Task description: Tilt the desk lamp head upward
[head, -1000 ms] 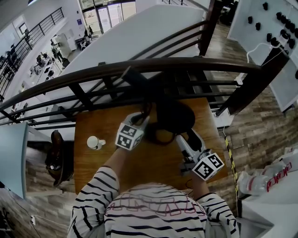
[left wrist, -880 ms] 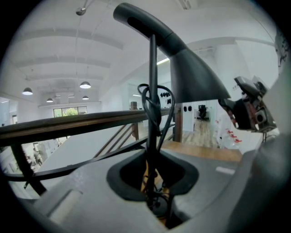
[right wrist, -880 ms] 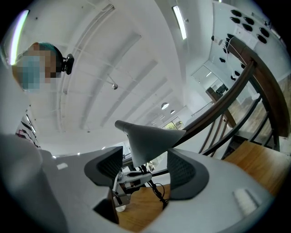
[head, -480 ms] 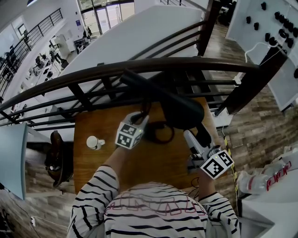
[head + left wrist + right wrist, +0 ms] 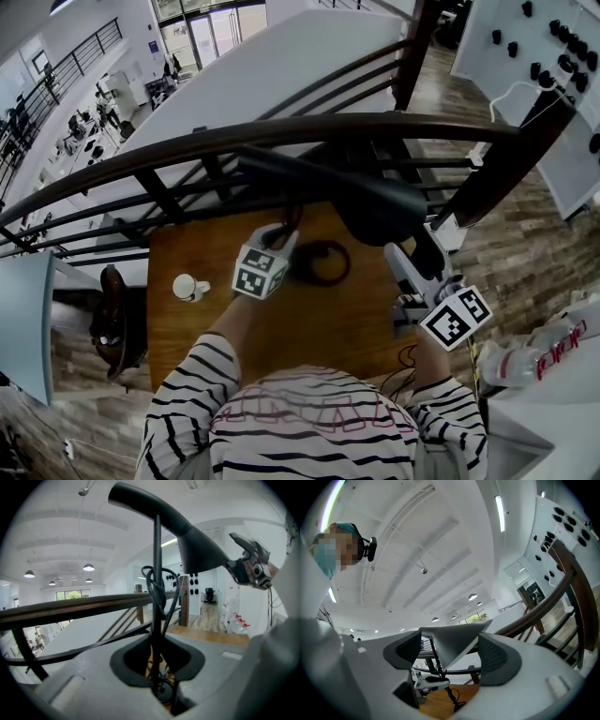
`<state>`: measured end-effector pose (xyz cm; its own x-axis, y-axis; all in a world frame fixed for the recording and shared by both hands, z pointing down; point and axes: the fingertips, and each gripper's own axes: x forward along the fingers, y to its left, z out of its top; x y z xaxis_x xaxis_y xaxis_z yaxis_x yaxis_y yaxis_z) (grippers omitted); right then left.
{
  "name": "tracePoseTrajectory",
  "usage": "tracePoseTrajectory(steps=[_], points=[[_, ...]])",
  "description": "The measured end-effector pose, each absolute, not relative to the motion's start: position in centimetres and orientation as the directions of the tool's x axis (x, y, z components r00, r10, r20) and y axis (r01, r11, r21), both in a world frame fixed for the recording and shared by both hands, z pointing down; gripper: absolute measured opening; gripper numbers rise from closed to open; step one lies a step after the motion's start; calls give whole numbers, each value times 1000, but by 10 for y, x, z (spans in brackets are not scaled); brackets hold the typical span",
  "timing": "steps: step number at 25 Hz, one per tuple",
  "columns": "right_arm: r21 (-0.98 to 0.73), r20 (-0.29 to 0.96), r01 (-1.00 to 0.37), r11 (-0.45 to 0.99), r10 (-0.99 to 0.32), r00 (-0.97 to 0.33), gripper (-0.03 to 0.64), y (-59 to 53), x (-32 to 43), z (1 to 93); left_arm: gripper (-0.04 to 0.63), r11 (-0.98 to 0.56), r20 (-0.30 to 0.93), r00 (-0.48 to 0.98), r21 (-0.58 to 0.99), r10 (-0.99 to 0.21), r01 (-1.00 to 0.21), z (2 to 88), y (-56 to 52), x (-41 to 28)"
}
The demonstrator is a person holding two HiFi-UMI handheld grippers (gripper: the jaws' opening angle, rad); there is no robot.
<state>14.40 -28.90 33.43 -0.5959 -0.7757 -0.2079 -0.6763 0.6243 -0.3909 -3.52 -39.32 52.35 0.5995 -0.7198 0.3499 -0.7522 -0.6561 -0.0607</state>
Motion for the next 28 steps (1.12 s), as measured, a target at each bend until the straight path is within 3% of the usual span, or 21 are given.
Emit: tracePoseTrajectory(steps=[28], points=[[-194, -249, -701, 686, -725, -642, 383, -280, 134, 228, 61, -631, 342, 570, -98, -747, -769, 524, -392, -35]])
